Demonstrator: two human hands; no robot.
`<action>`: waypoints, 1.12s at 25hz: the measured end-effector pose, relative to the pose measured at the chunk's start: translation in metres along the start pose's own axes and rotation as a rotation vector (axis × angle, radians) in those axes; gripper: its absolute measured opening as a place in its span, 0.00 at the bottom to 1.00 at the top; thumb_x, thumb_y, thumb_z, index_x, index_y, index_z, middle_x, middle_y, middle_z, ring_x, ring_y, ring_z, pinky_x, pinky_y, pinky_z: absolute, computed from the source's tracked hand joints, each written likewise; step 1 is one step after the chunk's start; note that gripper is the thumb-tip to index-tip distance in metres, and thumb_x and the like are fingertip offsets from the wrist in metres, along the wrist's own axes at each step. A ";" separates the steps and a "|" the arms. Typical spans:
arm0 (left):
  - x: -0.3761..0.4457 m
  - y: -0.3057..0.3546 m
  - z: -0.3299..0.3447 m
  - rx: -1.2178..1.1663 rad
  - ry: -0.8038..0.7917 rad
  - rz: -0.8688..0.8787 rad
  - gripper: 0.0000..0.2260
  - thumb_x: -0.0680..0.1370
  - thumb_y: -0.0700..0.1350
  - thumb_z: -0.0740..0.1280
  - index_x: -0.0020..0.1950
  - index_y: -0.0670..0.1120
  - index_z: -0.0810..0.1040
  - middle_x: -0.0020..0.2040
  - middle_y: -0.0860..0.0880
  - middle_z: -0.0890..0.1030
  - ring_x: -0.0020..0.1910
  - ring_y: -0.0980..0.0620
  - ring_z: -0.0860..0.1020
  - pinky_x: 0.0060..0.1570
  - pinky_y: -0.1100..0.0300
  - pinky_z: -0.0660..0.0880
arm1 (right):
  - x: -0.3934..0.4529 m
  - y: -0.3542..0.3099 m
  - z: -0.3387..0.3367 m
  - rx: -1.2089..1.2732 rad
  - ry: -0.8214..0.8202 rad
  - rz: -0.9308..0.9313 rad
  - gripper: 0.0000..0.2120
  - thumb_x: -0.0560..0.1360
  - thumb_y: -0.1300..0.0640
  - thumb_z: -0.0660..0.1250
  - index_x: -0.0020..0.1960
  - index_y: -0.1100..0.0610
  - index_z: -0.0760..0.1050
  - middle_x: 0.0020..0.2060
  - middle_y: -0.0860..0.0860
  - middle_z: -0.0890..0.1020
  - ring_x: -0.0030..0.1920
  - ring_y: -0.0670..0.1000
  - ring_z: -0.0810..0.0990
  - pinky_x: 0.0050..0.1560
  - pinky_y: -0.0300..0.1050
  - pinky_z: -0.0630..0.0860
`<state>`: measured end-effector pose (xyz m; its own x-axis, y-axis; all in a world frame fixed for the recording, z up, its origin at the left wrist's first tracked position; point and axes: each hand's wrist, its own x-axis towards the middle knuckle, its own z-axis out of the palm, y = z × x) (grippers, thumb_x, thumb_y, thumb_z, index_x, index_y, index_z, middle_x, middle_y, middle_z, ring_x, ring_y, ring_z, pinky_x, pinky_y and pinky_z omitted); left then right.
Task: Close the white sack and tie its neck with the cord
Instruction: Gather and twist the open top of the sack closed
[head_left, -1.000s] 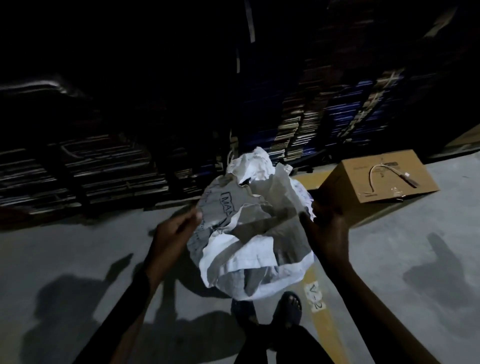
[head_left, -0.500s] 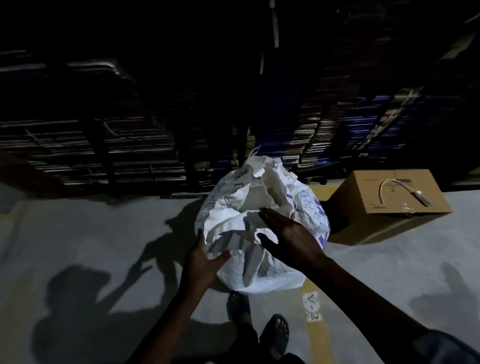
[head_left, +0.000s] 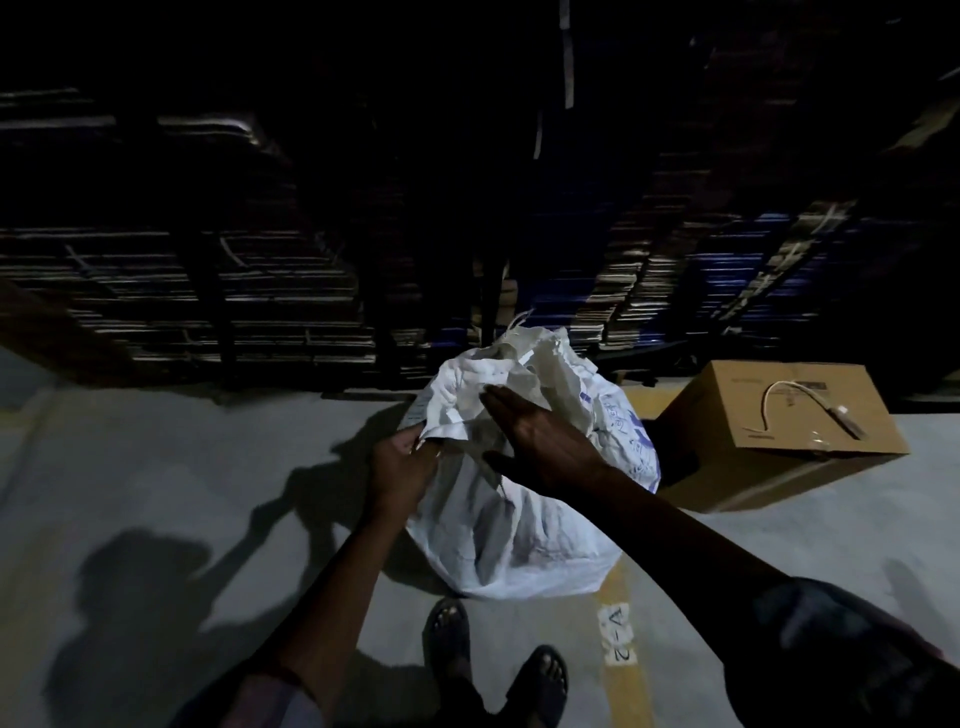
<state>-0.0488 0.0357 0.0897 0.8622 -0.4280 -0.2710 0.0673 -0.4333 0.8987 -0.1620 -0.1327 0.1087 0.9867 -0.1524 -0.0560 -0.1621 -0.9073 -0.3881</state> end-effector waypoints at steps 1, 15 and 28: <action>-0.002 0.010 -0.004 0.096 -0.046 0.103 0.09 0.77 0.31 0.71 0.55 0.39 0.86 0.29 0.66 0.81 0.33 0.75 0.78 0.36 0.79 0.72 | 0.007 -0.001 -0.004 0.005 -0.001 0.005 0.40 0.79 0.45 0.68 0.82 0.61 0.55 0.81 0.58 0.59 0.79 0.58 0.64 0.72 0.54 0.73; 0.042 0.042 -0.070 0.442 -0.474 0.280 0.15 0.75 0.35 0.71 0.55 0.51 0.88 0.43 0.65 0.85 0.44 0.70 0.82 0.46 0.62 0.80 | 0.096 0.013 -0.037 -0.167 -0.351 -0.156 0.20 0.75 0.43 0.72 0.54 0.59 0.82 0.50 0.56 0.85 0.53 0.59 0.83 0.51 0.53 0.80; 0.055 -0.010 -0.030 0.074 -0.359 -0.092 0.28 0.64 0.48 0.85 0.62 0.49 0.84 0.56 0.55 0.87 0.58 0.60 0.84 0.60 0.57 0.80 | 0.079 0.038 -0.005 0.529 -0.055 0.266 0.07 0.71 0.55 0.80 0.47 0.57 0.88 0.34 0.41 0.85 0.34 0.38 0.81 0.38 0.35 0.74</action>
<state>0.0129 0.0398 0.0760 0.6224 -0.6296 -0.4651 0.0889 -0.5334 0.8412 -0.0902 -0.1809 0.0941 0.9139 -0.3149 -0.2563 -0.3920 -0.5200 -0.7589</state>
